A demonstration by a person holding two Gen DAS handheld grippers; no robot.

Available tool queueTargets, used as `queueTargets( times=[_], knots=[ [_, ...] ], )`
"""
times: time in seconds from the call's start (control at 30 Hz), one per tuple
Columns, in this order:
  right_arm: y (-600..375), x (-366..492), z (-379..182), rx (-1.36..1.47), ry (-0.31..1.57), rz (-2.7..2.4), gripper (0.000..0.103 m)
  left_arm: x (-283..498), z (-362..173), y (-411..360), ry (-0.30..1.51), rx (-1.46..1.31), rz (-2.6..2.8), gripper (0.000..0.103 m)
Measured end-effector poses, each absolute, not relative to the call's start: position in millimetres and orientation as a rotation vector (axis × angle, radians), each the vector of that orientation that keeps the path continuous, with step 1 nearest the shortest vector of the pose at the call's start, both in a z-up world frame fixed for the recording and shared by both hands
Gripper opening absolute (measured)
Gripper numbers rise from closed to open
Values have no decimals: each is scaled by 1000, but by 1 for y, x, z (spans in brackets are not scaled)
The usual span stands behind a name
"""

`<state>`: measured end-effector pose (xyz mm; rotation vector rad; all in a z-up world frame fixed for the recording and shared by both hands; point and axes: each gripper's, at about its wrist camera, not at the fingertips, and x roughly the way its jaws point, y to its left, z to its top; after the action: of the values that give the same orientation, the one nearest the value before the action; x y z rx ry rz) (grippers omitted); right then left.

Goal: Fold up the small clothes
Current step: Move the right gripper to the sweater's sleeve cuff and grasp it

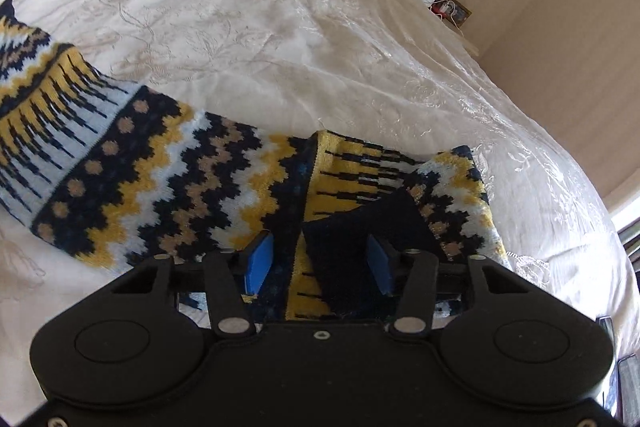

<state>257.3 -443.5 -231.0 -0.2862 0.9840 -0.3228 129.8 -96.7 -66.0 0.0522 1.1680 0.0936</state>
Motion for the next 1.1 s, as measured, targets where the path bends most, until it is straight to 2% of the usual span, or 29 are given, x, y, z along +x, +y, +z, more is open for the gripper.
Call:
queueTargets(
  times=[0.07,0.13,0.17,0.27,0.33,0.57,0.7,0.77,0.8,0.83,0.9,0.93,0.97,1.03,1.1],
  knots=[
    [-444,255,-232,-327,971,-319,42,130,-67,-97,1166,53,90,55],
    [-451,251,-226,-307,964,-301,35,132,-67,-98,1165,48,79,55],
    [-456,249,-222,-281,964,-287,24,133,-68,-98,1164,46,72,55],
    [-465,245,-209,-252,964,-292,5,136,-68,-99,1151,47,43,55],
    [-473,242,-197,-214,961,-296,3,139,-68,-98,1140,48,18,55],
    [-483,239,-141,-80,926,-305,4,149,-71,-80,1105,41,-71,55],
    [-467,239,-130,-32,913,-336,16,152,-72,-65,1070,93,-127,55],
    [-453,237,-136,-35,920,-349,29,153,-71,-58,1052,130,-129,55],
    [-446,236,-140,-34,924,-348,47,153,-70,-53,1041,142,-125,55],
    [-440,235,-144,-37,926,-350,56,153,-69,-49,1028,149,-120,55],
    [-427,232,-151,-53,915,-375,57,150,-65,-41,986,152,-96,55],
    [-422,232,-155,-61,905,-387,62,149,-64,-39,962,153,-84,55],
    [-417,231,-157,-75,894,-406,76,148,-62,-37,940,155,-76,55],
    [-408,232,-164,-140,879,-463,92,149,-61,-36,904,166,-63,56],
    [-400,234,-173,-227,883,-473,92,152,-61,-39,878,173,-61,56]
  ],
)
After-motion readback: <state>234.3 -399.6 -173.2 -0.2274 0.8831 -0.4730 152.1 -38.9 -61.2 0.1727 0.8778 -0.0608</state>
